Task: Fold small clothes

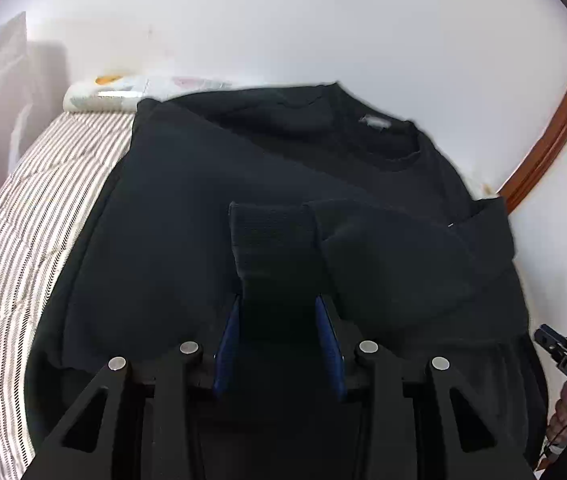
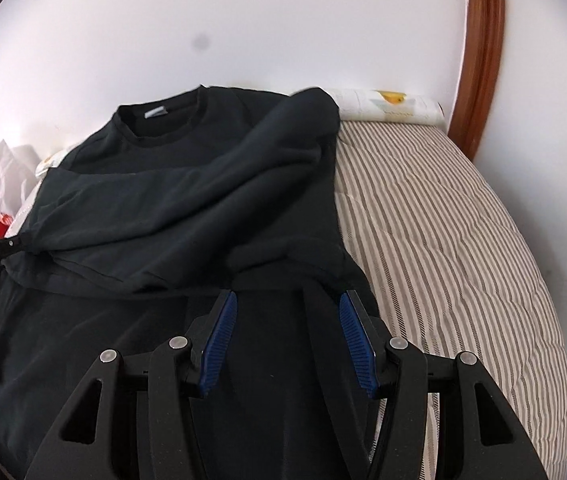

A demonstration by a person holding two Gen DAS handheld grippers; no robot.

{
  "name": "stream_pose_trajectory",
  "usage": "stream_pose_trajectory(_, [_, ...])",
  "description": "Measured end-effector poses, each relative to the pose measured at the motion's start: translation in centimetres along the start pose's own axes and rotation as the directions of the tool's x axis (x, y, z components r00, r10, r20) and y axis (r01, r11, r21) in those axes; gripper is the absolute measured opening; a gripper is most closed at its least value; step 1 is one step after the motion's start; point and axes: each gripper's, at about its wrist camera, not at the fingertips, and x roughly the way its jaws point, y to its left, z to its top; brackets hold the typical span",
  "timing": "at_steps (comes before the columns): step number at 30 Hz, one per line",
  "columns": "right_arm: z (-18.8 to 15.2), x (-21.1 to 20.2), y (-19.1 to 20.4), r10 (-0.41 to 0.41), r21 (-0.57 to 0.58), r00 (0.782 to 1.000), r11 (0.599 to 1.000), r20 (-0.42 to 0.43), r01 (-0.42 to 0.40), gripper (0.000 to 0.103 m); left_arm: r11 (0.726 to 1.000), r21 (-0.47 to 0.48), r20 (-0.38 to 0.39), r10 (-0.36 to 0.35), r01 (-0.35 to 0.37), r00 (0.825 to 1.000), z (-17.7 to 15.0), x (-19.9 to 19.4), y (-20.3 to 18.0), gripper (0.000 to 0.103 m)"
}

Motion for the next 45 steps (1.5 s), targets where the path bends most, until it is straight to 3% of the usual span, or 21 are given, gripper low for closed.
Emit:
stream_pose_trajectory(5, [-0.1,0.2,-0.4,0.004,0.029,1.0,1.0,-0.007,-0.004,0.053,1.0,-0.011,0.01,0.011,-0.011,1.0,0.4,0.9,-0.2,0.037])
stream_pose_trajectory(8, [-0.2,0.0,-0.3,0.001,0.029,1.0,1.0,0.0,-0.001,0.053,0.998,0.015,0.031,0.061,-0.061,0.998,0.6,0.6,-0.7,0.015])
stream_pose_trajectory(9, [-0.2,0.0,-0.3,-0.002,0.029,1.0,1.0,0.002,0.002,0.053,0.998,0.023,0.051,0.063,-0.064,0.997,0.7,0.1,-0.8,0.013])
stream_pose_trajectory(13, [0.4,-0.6,-0.2,-0.007,0.028,1.0,1.0,0.022,0.007,0.053,1.0,0.002,0.141,0.018,-0.019,0.99,1.5,-3.4,-0.1,0.012])
stream_pose_trajectory(19, [2.2,-0.7,0.0,-0.034,0.018,0.997,0.999,0.065,0.033,0.053,0.995,-0.018,0.244,0.095,-0.093,0.965,1.5,-7.7,2.6,0.012])
stream_pose_trajectory(26, [3.3,2.3,-0.4,-0.081,0.051,0.996,0.996,0.042,0.079,0.053,0.992,-0.05,0.134,0.124,-0.118,0.983,-0.6,-6.0,5.5,0.012])
stream_pose_trajectory(33, [2.9,6.0,-1.8,-0.097,0.097,0.993,0.99,-0.065,0.102,0.055,0.988,-0.063,0.073,0.147,-0.143,0.986,-1.7,-4.8,5.6,0.015])
stream_pose_trajectory(45, [1.6,-1.4,0.0,-0.076,0.062,0.997,0.995,0.008,0.075,0.065,0.975,-0.003,0.142,0.219,-0.221,0.965,-4.0,-9.9,2.4,0.015])
